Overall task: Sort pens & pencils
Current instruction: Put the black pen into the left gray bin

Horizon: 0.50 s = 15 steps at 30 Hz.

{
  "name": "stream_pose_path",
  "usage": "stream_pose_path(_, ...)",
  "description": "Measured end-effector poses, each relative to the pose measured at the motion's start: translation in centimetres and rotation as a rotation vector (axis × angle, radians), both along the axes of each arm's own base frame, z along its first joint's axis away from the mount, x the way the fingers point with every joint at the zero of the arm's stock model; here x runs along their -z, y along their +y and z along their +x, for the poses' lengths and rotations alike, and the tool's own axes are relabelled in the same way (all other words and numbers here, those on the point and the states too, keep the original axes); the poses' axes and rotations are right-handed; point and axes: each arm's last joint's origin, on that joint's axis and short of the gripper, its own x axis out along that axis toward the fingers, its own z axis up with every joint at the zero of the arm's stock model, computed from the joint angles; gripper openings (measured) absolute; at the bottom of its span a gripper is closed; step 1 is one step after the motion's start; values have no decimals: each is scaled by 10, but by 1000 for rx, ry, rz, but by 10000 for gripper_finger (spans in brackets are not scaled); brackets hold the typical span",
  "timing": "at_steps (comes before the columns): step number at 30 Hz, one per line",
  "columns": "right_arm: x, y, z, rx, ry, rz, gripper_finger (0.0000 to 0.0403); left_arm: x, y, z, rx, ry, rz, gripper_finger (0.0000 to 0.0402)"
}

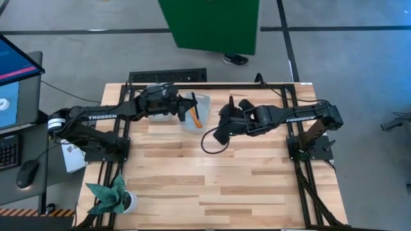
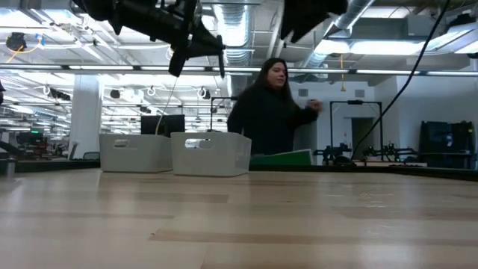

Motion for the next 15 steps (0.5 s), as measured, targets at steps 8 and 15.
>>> stream_pose_path(8, -6, -1, -42, 158, 142, -249, 196, 2, 12, -9, -16, 39, -27, 36)
stream_pose_path(15, 3, -1, -99, 167, 14, -285, 192, -6, 15, -15, -24, 4, -11, 36)
